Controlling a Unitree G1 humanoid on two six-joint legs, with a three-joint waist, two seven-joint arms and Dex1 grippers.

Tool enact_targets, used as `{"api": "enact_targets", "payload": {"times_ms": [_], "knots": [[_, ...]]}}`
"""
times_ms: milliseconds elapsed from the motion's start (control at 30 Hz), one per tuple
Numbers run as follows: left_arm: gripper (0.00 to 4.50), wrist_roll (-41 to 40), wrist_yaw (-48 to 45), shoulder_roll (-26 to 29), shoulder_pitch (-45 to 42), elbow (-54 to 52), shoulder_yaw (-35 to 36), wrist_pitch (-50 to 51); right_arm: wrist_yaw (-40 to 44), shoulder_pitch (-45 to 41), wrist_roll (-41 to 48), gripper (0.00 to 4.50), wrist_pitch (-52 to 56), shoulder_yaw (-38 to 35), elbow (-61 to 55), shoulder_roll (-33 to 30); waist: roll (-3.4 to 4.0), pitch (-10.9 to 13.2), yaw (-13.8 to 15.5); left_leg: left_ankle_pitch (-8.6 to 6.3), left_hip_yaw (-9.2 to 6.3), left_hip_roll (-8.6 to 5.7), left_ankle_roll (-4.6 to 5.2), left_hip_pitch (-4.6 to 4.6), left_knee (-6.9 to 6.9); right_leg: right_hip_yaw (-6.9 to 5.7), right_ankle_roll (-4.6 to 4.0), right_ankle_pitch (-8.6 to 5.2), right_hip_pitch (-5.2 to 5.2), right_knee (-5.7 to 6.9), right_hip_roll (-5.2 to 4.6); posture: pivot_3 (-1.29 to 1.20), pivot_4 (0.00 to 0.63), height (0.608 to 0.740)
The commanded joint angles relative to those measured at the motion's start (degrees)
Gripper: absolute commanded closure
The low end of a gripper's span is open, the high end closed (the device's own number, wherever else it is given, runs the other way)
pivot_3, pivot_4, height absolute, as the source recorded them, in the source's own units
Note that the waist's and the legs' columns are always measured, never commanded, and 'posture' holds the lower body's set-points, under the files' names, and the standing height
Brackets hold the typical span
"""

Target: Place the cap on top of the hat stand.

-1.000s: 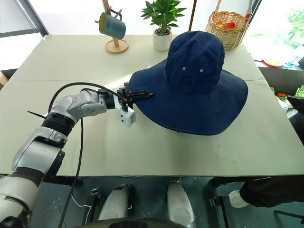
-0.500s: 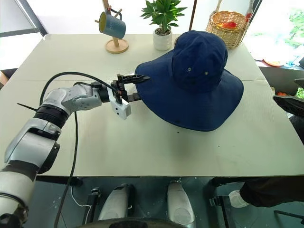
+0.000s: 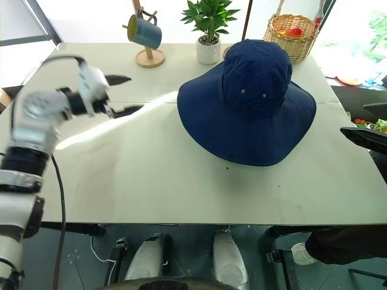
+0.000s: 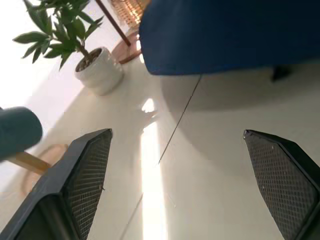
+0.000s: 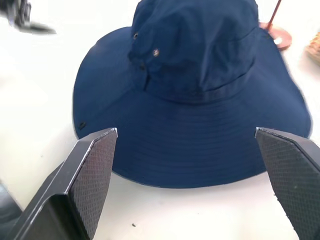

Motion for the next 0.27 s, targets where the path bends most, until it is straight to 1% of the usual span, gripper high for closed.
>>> {"api": "enact_targets", "payload": {"times_ms": [33,100,167,267], "knots": [[0.12,-9.9,-8.3,2.6,-5.9,-5.5,4.8,18.6,1.4,-2.2,-1.1,0.00,-3.0,1.2,3.2,-2.6,0.02,0.0,-0.1,0.00,0.00,0.00,0.00,0.02,0.00,0.00,0.00,0.00,0.02,-0.03,0.00,0.00,0.150,0.740],[0.12,-10.6,-11.8,3.5,-7.3,-6.7,5.3,22.2,1.9,-3.2,-1.9,0.00,-4.3,2.9,4.8,-3.3,0.08,0.0,-0.2,-0.01,0.00,0.00,0.01,0.08,-0.02,0.00,0.01,-0.01,0.05,-0.02,0.00,0.00,0.150,0.740],[0.12,-9.9,-13.2,3.8,-9.0,-6.8,5.4,24.2,2.3,-4.2,-2.2,0.00,-5.2,4.3,6.2,-3.9,0.10,-0.1,-0.3,-0.01,0.00,0.00,0.01,0.17,-0.07,0.00,0.01,-0.01,0.09,0.00,0.02,0.00,0.150,0.740],[0.12,-7.9,-14.3,3.4,-10.8,-6.8,5.4,23.7,2.7,-6.2,-2.5,0.00,-6.2,6.4,7.9,-4.7,0.10,0.0,-0.6,0.00,-0.03,0.02,0.01,0.20,-0.08,0.00,-0.18,-0.11,0.08,0.05,0.07,0.00,0.150,0.740]]}}
